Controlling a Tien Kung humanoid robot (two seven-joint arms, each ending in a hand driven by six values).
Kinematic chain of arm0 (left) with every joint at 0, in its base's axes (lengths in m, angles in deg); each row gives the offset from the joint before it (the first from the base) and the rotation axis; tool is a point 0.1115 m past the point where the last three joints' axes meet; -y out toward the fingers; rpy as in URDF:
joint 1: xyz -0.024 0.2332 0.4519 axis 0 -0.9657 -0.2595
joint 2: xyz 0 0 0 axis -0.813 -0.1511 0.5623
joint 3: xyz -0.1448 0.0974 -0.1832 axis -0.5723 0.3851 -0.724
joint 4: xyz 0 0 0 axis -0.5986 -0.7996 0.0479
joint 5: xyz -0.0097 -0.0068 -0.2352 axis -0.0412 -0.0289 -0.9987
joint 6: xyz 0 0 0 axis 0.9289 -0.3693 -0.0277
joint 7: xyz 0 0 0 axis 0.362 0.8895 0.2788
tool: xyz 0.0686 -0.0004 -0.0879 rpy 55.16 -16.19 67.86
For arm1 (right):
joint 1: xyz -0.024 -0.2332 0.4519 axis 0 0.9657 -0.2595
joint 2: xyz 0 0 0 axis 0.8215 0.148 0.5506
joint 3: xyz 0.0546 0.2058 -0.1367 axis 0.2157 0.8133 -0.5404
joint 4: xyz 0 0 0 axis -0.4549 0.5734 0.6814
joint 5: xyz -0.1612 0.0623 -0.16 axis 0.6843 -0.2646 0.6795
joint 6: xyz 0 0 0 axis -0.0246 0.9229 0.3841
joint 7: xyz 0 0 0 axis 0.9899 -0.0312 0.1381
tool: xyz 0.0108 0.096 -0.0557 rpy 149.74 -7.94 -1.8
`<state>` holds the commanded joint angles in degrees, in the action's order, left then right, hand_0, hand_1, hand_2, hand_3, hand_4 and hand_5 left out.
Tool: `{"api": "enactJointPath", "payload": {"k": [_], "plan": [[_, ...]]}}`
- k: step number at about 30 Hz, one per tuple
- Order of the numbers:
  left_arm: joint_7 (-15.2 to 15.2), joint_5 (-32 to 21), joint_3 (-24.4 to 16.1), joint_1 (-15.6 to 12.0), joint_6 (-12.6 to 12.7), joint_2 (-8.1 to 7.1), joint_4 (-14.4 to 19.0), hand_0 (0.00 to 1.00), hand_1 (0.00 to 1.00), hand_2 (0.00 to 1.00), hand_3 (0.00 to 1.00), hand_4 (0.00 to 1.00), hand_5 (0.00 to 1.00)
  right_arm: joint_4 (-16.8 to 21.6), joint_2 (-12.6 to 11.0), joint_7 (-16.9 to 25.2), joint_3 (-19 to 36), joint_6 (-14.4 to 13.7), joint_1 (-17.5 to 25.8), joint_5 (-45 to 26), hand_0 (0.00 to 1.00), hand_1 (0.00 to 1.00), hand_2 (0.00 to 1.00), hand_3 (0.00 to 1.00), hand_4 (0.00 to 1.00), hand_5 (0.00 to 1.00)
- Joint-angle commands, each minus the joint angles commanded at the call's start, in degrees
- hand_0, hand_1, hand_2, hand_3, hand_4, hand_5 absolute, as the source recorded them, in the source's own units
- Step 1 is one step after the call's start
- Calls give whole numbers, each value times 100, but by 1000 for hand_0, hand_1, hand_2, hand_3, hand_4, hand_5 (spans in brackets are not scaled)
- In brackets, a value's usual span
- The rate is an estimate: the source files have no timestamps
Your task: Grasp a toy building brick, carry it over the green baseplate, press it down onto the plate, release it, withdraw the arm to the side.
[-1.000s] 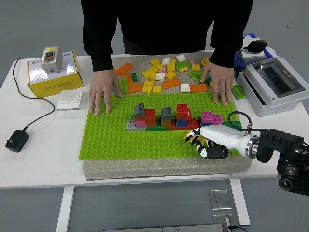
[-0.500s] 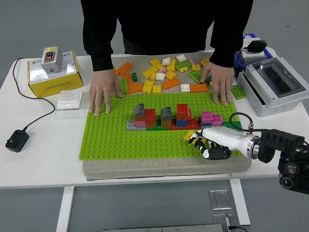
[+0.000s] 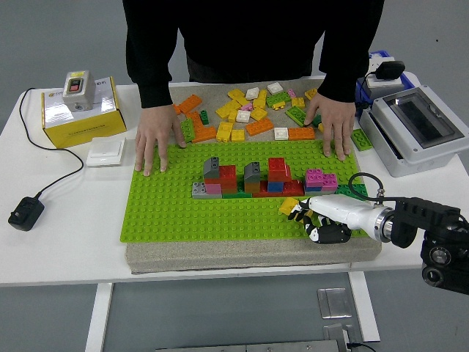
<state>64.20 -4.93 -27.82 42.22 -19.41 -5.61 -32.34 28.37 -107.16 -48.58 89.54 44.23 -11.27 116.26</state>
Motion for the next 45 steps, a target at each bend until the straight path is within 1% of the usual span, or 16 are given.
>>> {"api": "enactJointPath", "payload": {"k": [29,45], "plan": [[-14,-66,27,-14,7,15,0,686,636,570,656,97,544,-56,-78,33,-219,-388,88,65,241,265,767,789,2,284],[-11,-69,27,-44,6,35,0,685,636,570,656,94,539,-90,-93,73,-377,-856,167,115,238,266,762,782,2,304]]}}
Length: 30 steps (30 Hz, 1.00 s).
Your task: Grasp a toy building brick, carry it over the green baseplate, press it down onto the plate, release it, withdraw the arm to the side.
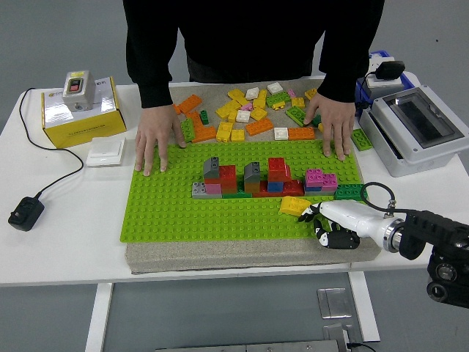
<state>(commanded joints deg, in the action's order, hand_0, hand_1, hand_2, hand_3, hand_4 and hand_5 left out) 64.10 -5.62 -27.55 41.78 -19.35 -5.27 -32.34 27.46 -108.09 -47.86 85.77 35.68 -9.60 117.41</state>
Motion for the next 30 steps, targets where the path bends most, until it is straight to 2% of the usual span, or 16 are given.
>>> {"api": "enactJointPath", "payload": {"k": [30], "plan": [[10,10,0,-10,-16,13,0,685,634,569,654,93,537,-52,63,14,126,-102,52,6,230,266,754,773,2,327]]}}
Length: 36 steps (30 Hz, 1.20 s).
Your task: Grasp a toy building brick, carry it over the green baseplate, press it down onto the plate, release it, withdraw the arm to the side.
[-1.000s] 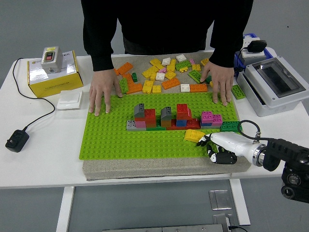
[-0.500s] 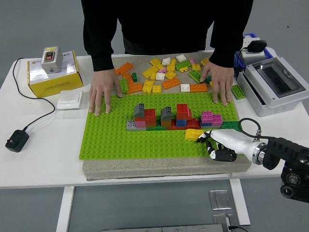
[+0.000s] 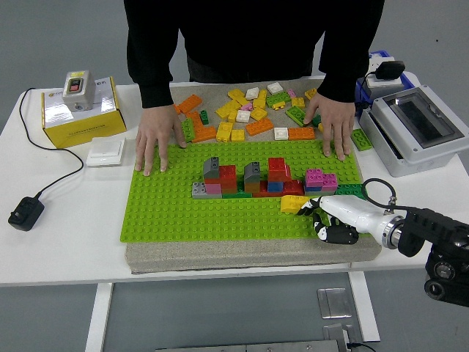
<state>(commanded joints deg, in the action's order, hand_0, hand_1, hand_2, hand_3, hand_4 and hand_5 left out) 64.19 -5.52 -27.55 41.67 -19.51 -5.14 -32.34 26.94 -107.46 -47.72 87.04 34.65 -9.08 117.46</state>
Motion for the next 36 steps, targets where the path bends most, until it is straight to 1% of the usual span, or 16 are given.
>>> {"api": "enactJointPath", "payload": {"k": [16,26,36], "plan": [[2,-7,-2,6,1,4,0,685,634,569,653,93,537,-106,127,27,34,-49,-25,-35,227,265,753,769,2,334],[6,-19,2,6,3,7,0,686,634,569,653,92,537,-76,134,37,47,-70,-32,-28,227,265,753,768,2,337],[6,-9,-10,18,4,12,0,686,634,569,652,91,538,-93,193,72,-31,-78,-63,-73,227,265,751,765,2,338]]}}
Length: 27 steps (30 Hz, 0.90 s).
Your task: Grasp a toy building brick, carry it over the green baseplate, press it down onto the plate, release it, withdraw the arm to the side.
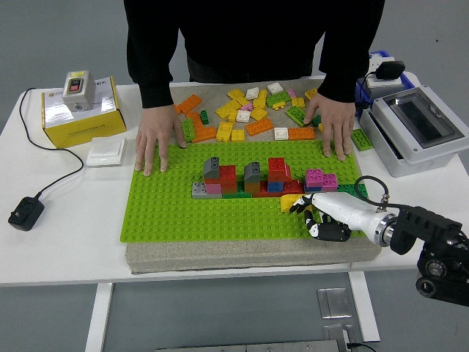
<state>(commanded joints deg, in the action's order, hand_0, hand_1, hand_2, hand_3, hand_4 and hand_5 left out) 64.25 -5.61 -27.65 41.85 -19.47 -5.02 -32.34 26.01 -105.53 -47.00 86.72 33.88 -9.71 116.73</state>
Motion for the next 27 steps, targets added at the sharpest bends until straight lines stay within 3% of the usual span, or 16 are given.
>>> {"api": "enactJointPath", "payload": {"k": [27], "plan": [[-19,71,-42,2,-4,6,0,686,634,566,650,91,538,-233,244,34,36,-61,-9,-56,225,263,749,760,2,345]]}}
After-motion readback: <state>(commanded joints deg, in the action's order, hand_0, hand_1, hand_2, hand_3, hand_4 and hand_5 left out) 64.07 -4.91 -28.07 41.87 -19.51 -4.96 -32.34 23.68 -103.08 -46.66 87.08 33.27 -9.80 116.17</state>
